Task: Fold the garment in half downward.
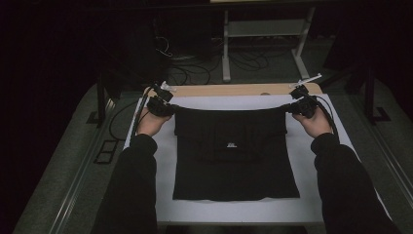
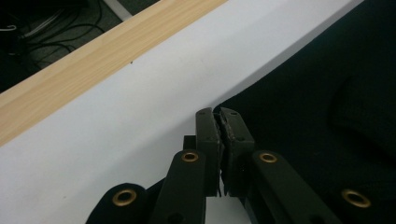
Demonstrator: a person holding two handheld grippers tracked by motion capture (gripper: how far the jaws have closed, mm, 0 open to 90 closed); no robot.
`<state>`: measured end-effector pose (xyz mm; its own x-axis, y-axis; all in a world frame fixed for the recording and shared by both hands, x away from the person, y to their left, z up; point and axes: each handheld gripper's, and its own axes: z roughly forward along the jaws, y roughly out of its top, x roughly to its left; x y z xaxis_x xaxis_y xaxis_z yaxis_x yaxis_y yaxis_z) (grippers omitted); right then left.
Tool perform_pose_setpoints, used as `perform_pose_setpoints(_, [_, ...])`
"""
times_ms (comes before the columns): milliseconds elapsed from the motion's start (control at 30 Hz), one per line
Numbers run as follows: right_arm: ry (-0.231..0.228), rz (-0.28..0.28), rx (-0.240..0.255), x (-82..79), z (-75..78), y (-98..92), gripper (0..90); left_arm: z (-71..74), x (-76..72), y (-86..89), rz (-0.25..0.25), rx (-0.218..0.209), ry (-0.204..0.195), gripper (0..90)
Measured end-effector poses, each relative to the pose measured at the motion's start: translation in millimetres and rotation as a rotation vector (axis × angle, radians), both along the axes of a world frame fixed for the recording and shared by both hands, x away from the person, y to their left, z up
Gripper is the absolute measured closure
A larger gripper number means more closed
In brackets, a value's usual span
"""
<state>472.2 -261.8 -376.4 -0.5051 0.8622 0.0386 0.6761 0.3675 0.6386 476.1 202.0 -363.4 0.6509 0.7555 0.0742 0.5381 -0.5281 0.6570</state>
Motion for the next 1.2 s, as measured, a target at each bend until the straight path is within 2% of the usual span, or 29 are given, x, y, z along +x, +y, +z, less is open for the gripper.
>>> perform_pose_setpoints(133, [0.023,-0.006,-0.006,5.8,-11.3,1.5,85.8,-9.0,5.2,-1.7,0.002,0.003,0.02,85.8])
perform_pose_setpoints(300, [0.043,-0.019,-0.006,11.3,-20.0,0.1,85.5,-14.5,9.5,-2.2,0.009,-0.017,0.035,85.2])
perform_pose_setpoints(500, [0.076,-0.018,0.033,14.3,-25.4,-3.2,83.8,-19.2,11.2,-3.2,0.007,-0.04,0.05,84.1])
perform_pose_setpoints(567, [0.08,-0.013,0.059,14.4,-25.9,-5.4,81.4,-20.6,10.4,-3.7,0.008,-0.05,0.06,78.8])
perform_pose_setpoints(633, [0.081,-0.011,0.082,13.5,-25.4,-7.0,78.7,-22.2,9.0,-3.4,0.016,-0.06,0.052,69.9])
perform_pose_setpoints(733, [0.076,-0.014,0.089,10.9,-22.5,-8.7,73.4,-25.4,9.7,-1.9,0.021,-0.098,0.112,60.4])
perform_pose_setpoints(867, [0.071,-0.015,0.104,8.1,-18.3,-11.0,67.9,-27.3,8.4,-3.0,0.011,-0.121,0.131,46.9])
perform_pose_setpoints(900, [0.073,-0.015,0.11,7.2,-17.1,-11.2,64.5,-26.0,6.4,-4.3,0.002,-0.139,0.139,46.9])
perform_pose_setpoints(933, [0.074,-0.013,0.114,5.1,-14.5,-10.8,59.3,-25.3,4.9,-5.1,-0.006,-0.148,0.133,40.9])
perform_pose_setpoints(1000, [0.072,-0.011,0.124,3.2,-12.6,-9.4,50.7,-23.7,2.6,-6.7,-0.016,-0.14,0.126,35.5])
perform_pose_setpoints(1200, [0.059,0.017,0.128,-0.3,-12.4,-3.1,35.9,-23.8,1.2,-6.8,-0.04,-0.146,0.18,20.2])
